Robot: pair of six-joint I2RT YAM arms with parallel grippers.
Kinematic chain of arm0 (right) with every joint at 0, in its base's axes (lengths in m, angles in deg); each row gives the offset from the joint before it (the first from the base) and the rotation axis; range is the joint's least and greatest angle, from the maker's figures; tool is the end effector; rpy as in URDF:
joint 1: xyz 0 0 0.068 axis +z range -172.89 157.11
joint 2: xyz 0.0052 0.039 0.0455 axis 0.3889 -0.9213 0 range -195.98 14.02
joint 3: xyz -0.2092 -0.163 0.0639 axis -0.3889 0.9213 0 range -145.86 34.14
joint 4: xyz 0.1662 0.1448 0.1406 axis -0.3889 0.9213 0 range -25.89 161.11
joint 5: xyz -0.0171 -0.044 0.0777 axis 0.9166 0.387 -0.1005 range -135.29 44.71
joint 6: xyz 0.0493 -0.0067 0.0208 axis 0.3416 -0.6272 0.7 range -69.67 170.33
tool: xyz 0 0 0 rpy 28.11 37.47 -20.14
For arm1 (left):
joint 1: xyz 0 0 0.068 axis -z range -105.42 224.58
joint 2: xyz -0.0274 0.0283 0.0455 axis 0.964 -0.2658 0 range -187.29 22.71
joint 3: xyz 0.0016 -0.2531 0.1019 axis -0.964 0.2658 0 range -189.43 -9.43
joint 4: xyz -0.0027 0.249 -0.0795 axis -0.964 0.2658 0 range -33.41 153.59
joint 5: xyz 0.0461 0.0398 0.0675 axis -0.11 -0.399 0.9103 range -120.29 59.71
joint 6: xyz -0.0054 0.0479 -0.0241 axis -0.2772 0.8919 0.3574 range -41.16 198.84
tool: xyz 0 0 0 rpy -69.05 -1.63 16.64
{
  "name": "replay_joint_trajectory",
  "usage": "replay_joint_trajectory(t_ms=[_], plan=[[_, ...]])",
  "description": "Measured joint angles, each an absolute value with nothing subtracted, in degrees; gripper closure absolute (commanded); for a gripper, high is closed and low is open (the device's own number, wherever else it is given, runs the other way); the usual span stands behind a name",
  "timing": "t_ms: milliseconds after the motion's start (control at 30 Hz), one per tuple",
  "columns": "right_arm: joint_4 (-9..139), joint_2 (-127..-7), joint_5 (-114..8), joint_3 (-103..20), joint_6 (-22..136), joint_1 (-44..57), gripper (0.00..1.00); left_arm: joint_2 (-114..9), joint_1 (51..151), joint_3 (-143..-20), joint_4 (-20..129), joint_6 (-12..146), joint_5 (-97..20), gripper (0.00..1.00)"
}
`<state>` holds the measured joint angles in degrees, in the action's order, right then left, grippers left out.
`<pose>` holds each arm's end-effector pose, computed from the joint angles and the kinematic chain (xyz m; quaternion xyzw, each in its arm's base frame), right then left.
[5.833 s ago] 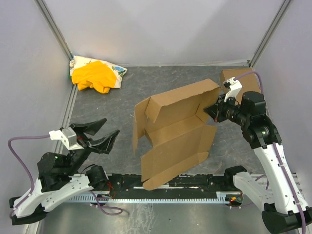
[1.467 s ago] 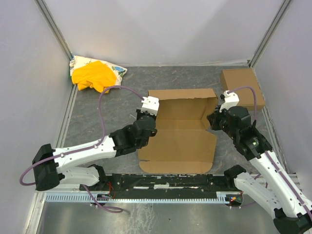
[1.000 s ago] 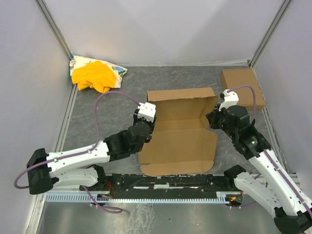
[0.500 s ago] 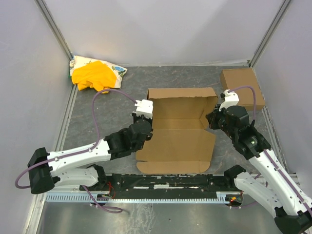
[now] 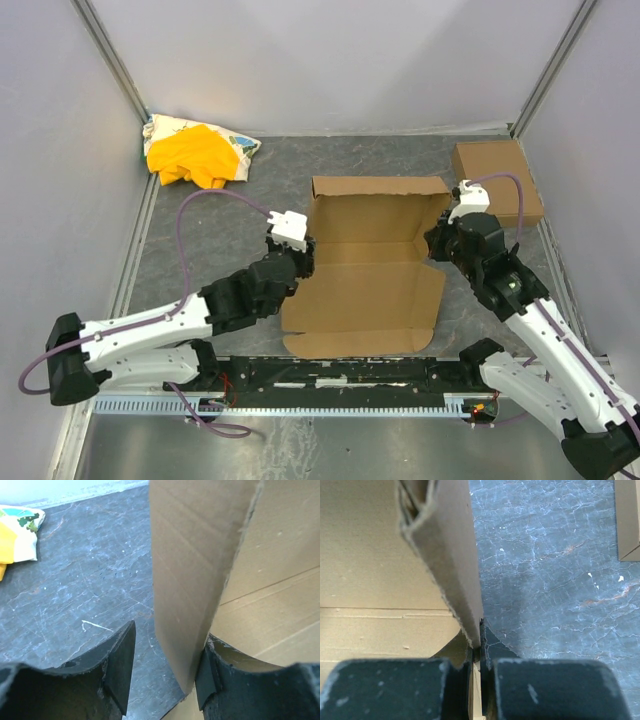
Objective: Fold the paper box
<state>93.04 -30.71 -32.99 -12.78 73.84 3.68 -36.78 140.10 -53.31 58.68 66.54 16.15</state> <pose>0.1573 0.0701 0.3196 0.0336 0.8477 0.1381 0.5110 0.1196 -0.2003 0.3029 0.1245 0.7677 -0.0927 0.6218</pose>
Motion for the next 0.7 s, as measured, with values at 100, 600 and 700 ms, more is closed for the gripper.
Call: replay_joint_trajectory(t_ms=[100,600,700], plan=[[92.34,-31.39,-32.99,-12.78,74.58,3.70,0.98,-32.54,140.14,-51.67,57.41,66.54,14.58,0.46],[91.68,-31.81,-31.18,-12.84,74.99,3.68,0.98,-30.59,140.23,-51.60,54.04,67.81,13.39,0.49],[91.88,-31.83,-31.18,-12.84,74.99,3.70,0.98,-32.27,140.23,-51.82,53.17,68.01,12.41,0.49]])
